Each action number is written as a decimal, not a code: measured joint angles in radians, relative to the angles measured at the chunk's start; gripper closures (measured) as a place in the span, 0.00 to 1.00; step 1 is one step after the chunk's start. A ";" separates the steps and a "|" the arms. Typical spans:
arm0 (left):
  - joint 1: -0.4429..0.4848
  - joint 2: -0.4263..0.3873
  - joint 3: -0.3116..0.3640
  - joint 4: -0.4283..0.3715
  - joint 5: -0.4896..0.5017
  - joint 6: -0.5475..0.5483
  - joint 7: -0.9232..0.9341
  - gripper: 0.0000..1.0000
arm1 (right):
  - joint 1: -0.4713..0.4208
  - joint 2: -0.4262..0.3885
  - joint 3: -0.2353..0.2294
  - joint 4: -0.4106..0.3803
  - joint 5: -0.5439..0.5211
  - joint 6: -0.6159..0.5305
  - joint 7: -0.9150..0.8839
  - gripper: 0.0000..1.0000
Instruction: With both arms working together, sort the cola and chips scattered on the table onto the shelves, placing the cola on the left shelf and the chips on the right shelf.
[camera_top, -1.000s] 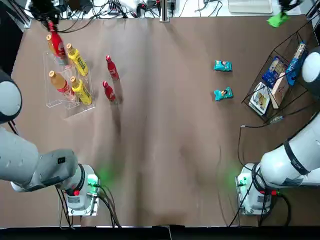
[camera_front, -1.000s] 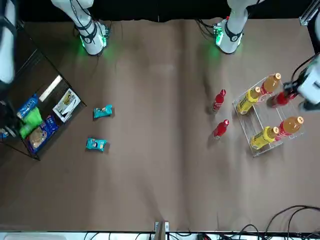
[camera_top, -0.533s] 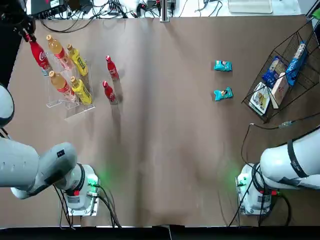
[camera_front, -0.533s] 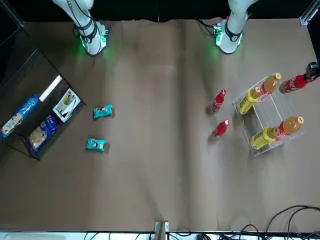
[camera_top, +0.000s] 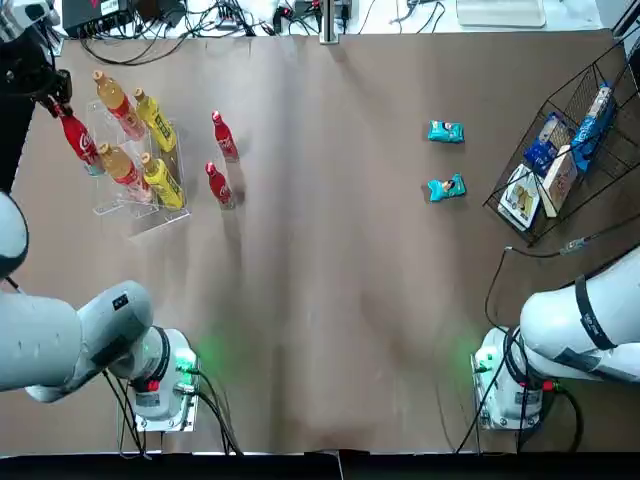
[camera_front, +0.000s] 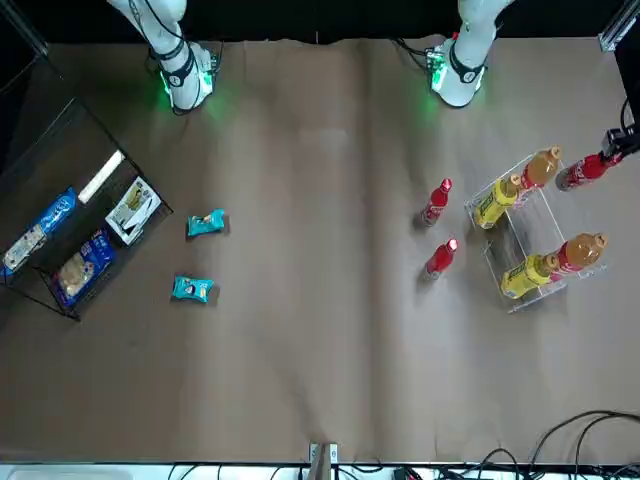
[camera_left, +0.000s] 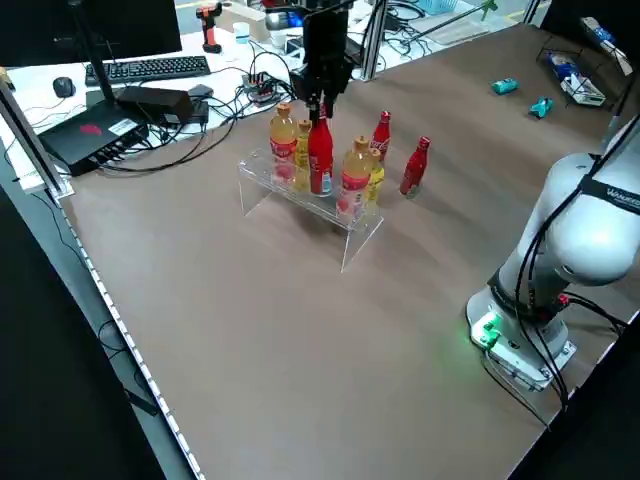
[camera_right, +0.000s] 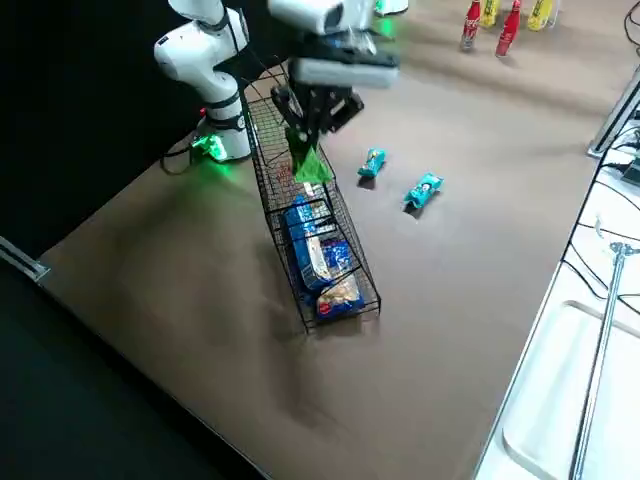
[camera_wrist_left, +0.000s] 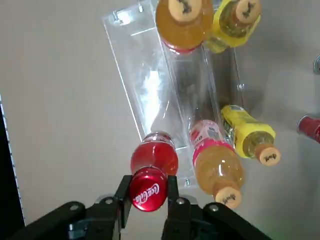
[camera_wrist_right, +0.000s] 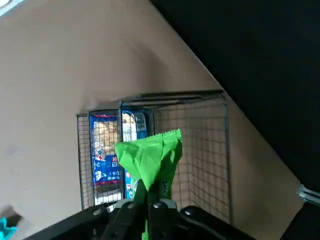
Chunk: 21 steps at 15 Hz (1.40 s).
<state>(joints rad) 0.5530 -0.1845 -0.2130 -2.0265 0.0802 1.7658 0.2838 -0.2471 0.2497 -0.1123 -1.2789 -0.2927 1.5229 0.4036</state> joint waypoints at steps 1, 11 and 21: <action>0.000 -0.027 0.001 -0.027 0.000 0.006 0.000 0.68 | 0.000 0.018 0.000 0.000 -0.003 0.015 0.000 0.97; 0.024 -0.115 0.015 -0.145 -0.012 0.067 0.002 0.68 | -0.013 0.043 -0.001 -0.025 -0.011 0.049 -0.064 0.73; 0.042 -0.155 0.055 -0.185 -0.028 0.114 0.095 0.68 | -0.012 0.041 0.009 -0.029 -0.015 -0.035 -0.124 0.41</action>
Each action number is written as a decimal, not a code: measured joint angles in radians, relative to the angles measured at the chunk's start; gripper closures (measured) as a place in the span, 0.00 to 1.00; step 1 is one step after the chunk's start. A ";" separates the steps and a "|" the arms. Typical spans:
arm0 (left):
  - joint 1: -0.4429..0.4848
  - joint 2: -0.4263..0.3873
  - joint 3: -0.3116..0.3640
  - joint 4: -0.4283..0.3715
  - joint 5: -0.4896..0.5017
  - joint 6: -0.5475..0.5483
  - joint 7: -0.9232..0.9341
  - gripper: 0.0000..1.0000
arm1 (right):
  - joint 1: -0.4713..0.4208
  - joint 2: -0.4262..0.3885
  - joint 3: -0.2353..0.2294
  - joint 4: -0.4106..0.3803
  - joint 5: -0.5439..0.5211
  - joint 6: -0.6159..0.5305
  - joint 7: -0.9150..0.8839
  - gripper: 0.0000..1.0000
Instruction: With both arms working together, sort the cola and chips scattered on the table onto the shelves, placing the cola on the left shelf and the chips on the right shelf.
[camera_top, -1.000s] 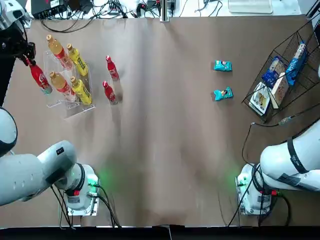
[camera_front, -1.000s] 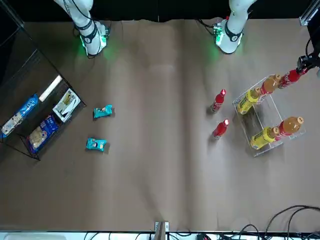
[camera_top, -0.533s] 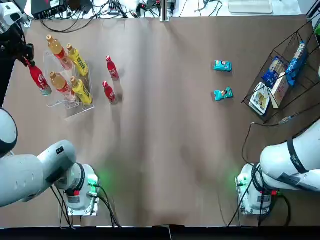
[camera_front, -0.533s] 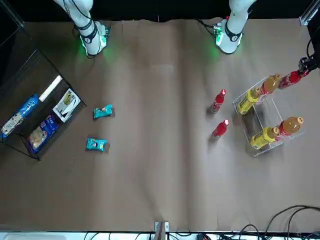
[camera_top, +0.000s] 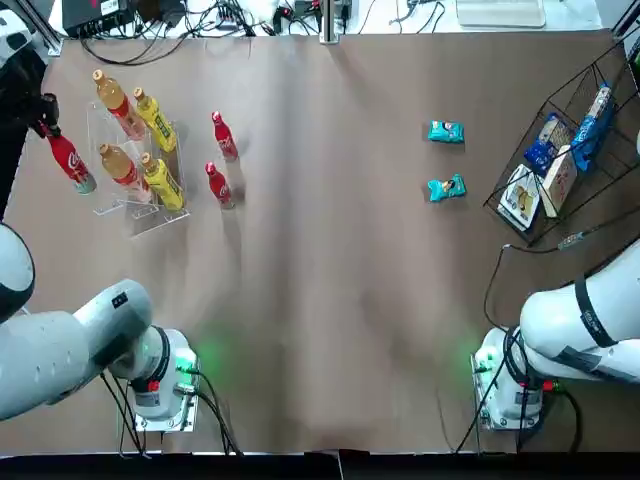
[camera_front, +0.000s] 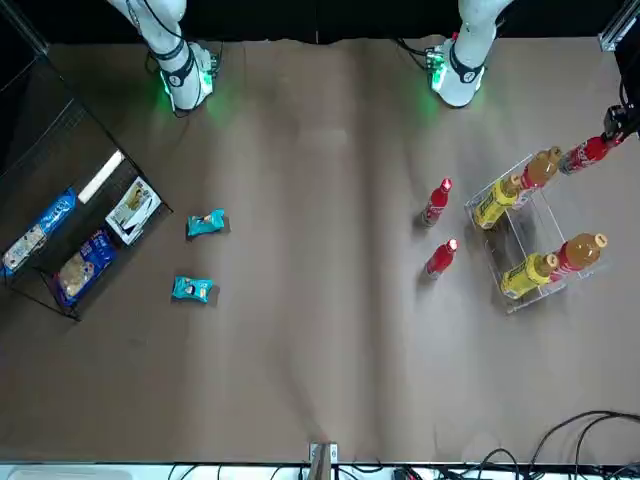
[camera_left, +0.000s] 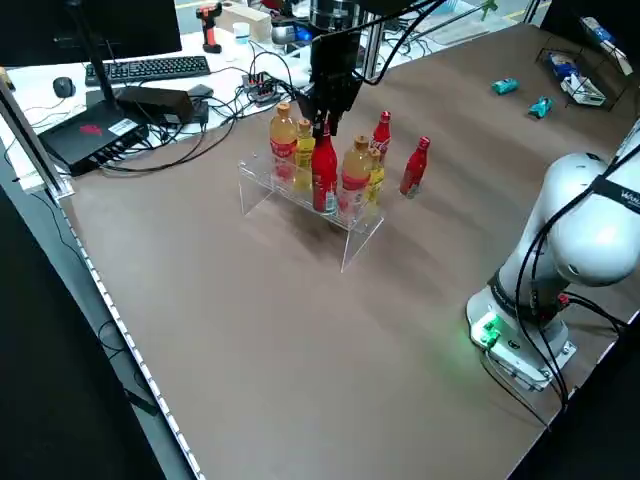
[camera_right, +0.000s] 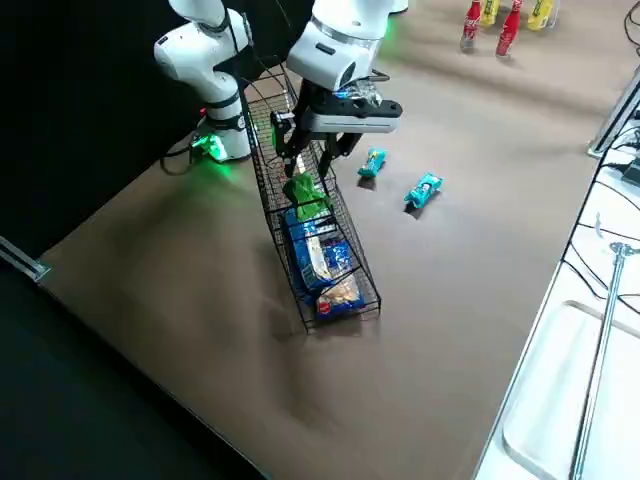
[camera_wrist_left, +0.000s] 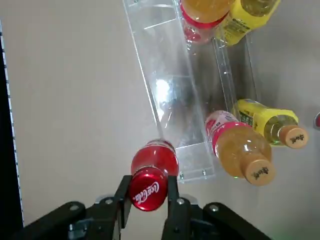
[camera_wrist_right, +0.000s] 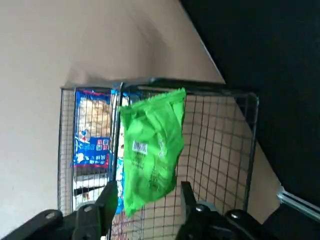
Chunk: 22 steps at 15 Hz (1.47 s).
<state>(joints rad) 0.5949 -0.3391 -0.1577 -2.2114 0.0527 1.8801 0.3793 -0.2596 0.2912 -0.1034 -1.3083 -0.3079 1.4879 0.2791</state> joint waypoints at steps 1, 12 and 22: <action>0.000 0.000 0.001 0.000 0.000 0.000 0.000 0.68 | 0.002 -0.001 0.003 0.001 0.000 -0.018 0.000 0.41; -0.001 -0.004 -0.002 -0.006 -0.054 0.000 0.000 0.68 | 0.165 -0.018 0.019 0.009 0.050 -0.216 0.085 0.34; -0.006 0.004 -0.020 -0.048 -0.091 0.011 0.001 0.68 | 0.277 0.124 0.022 -0.250 0.272 0.153 0.627 0.30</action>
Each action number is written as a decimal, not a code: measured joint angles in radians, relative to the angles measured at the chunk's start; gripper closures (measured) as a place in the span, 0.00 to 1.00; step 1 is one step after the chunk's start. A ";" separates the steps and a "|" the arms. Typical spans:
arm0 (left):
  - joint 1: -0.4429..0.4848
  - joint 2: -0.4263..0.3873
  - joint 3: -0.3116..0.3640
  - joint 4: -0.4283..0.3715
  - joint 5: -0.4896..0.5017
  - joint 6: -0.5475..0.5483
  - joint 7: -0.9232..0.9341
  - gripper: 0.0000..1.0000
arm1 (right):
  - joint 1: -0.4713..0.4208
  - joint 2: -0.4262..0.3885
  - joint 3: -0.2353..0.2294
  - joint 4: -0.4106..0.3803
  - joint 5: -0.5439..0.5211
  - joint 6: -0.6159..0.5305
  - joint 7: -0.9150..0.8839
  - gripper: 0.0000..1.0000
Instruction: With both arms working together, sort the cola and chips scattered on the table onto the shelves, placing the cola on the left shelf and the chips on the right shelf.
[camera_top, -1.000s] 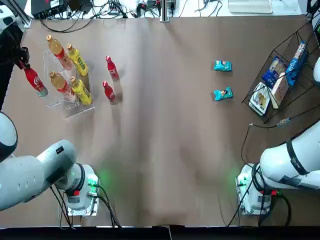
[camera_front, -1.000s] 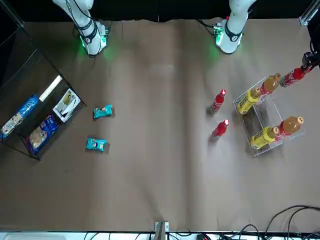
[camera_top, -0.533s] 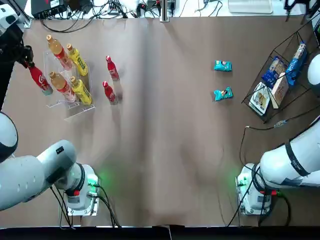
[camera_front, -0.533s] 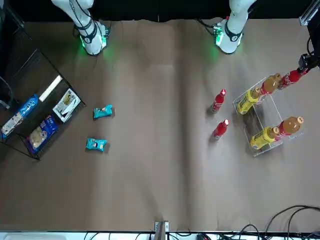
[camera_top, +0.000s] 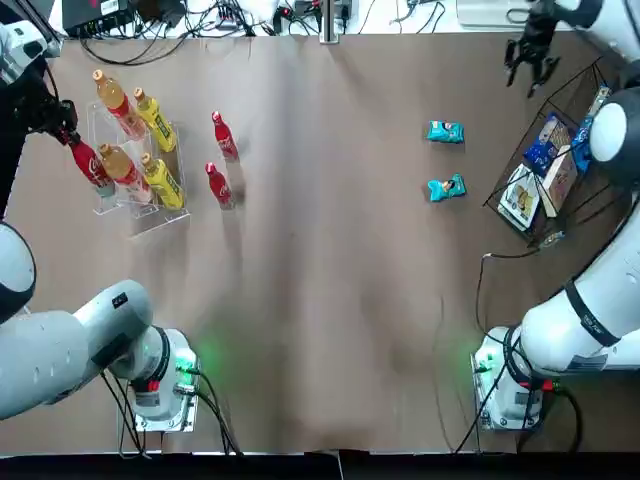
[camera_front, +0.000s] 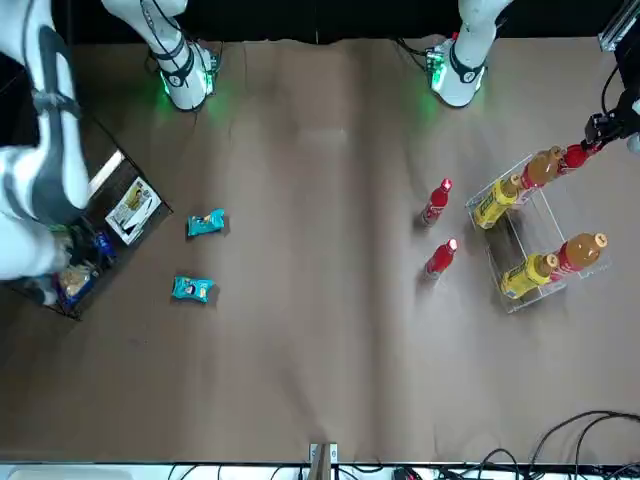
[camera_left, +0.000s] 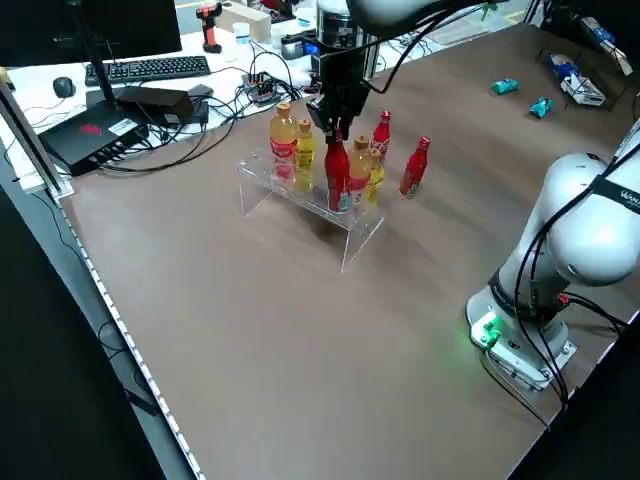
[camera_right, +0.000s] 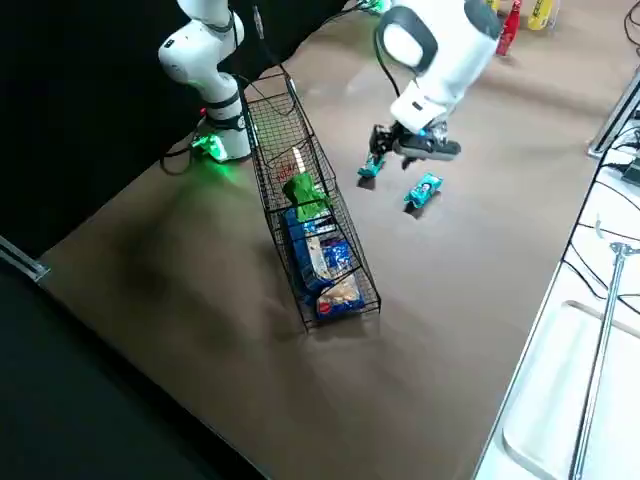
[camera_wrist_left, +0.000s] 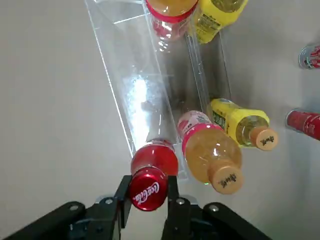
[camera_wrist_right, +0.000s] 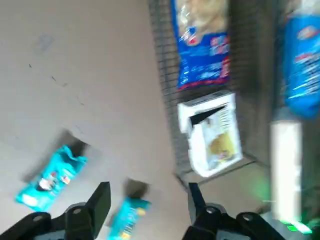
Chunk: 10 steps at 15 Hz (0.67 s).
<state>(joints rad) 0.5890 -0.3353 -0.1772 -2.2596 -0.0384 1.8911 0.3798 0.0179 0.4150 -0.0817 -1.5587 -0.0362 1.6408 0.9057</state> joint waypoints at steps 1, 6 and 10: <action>0.000 0.000 -0.004 0.000 0.000 0.000 0.000 0.67 | 0.018 0.028 0.001 -0.012 0.013 0.050 0.067 0.28; -0.001 0.000 -0.058 0.038 -0.004 0.001 -0.007 0.24 | 0.121 0.187 0.003 -0.024 0.090 0.269 0.353 0.30; -0.001 0.023 -0.100 0.132 -0.006 -0.004 -0.034 0.00 | 0.140 0.238 0.002 -0.023 0.121 0.375 0.490 0.30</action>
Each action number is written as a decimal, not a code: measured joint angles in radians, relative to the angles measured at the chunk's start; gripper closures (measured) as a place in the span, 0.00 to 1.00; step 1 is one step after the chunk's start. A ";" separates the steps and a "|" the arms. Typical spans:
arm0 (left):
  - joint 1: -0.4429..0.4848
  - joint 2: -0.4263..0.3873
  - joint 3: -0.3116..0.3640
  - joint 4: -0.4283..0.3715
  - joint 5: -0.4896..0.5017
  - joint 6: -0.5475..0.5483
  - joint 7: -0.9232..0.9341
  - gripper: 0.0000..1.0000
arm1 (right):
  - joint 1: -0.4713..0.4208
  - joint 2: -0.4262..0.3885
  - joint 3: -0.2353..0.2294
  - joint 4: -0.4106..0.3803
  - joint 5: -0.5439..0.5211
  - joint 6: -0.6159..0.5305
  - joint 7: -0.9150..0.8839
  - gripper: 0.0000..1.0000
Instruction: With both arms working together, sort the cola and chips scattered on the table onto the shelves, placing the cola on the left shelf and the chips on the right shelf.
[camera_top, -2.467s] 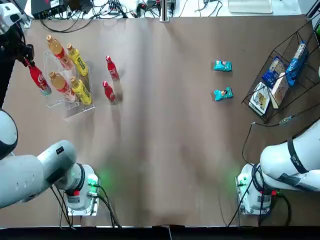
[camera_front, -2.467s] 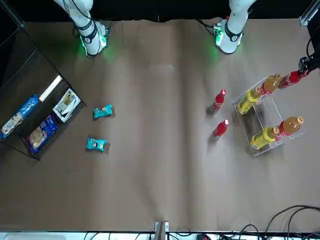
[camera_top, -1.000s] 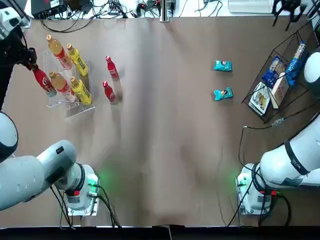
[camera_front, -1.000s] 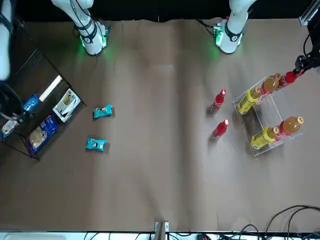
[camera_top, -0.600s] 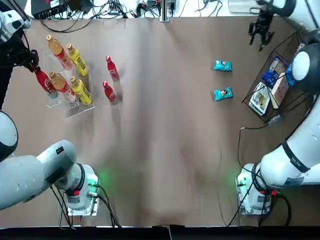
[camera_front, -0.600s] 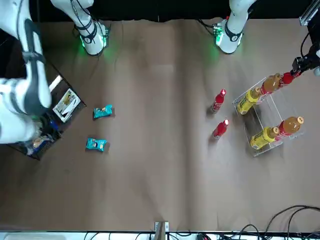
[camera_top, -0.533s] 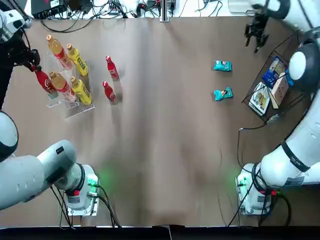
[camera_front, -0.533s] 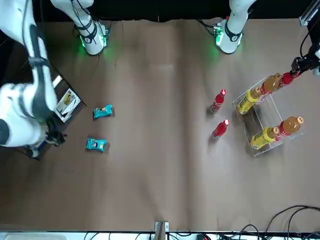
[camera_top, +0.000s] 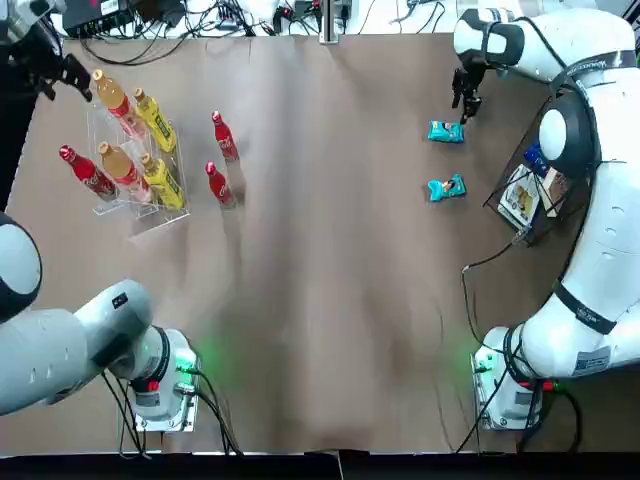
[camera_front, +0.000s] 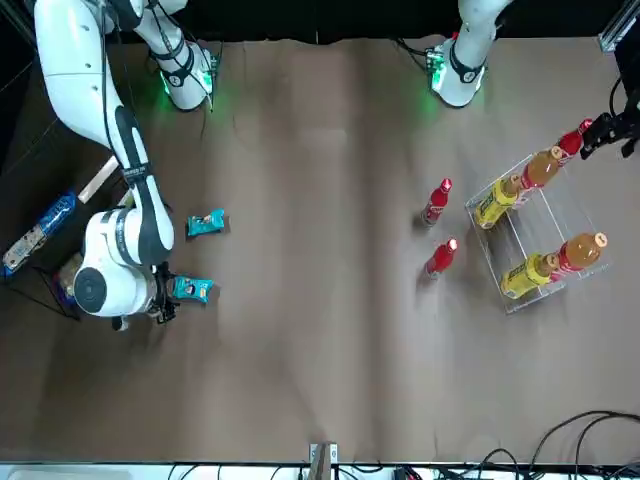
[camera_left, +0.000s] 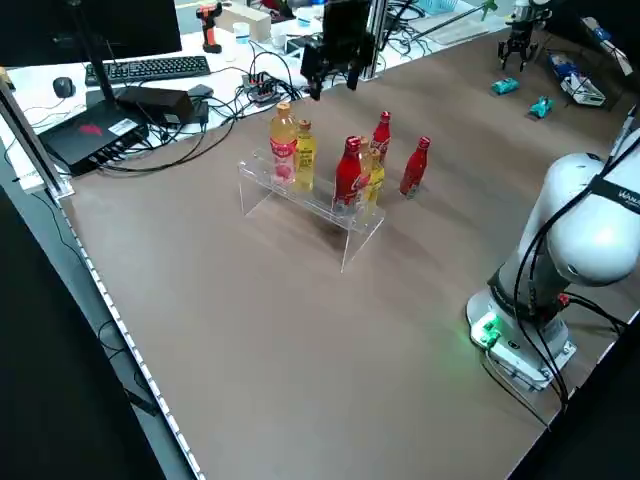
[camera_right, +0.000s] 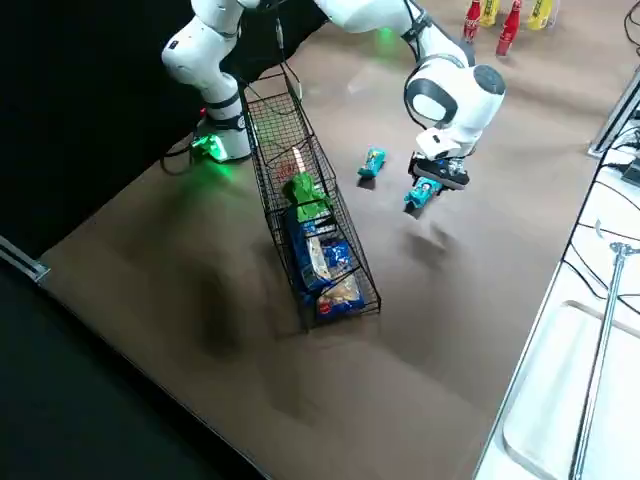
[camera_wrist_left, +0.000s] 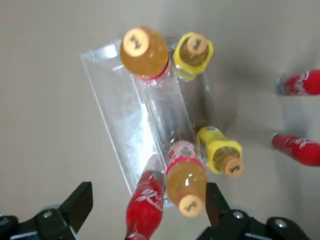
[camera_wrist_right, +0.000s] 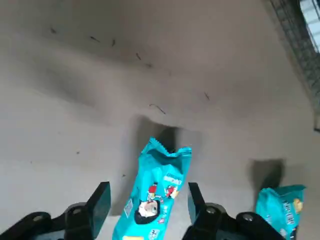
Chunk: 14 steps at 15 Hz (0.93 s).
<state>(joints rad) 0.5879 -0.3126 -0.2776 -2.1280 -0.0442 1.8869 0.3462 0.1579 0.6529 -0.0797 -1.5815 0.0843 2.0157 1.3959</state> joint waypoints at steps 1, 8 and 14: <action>0.000 0.017 -0.021 0.026 -0.001 -0.004 -0.026 0.00 | 0.003 0.007 0.000 0.000 0.000 0.004 0.036 0.30; -0.048 0.317 -0.295 0.184 -0.002 0.007 -0.395 0.00 | 0.043 0.067 -0.001 0.001 0.000 0.012 0.170 0.31; -0.257 0.560 -0.303 0.250 0.135 0.135 -0.617 0.00 | 0.047 0.069 -0.002 0.004 -0.013 0.012 0.191 0.77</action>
<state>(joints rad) 0.3312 0.2470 -0.5802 -1.8781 0.0908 2.0221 -0.2707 0.2048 0.7214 -0.0818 -1.5773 0.0717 2.0276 1.5870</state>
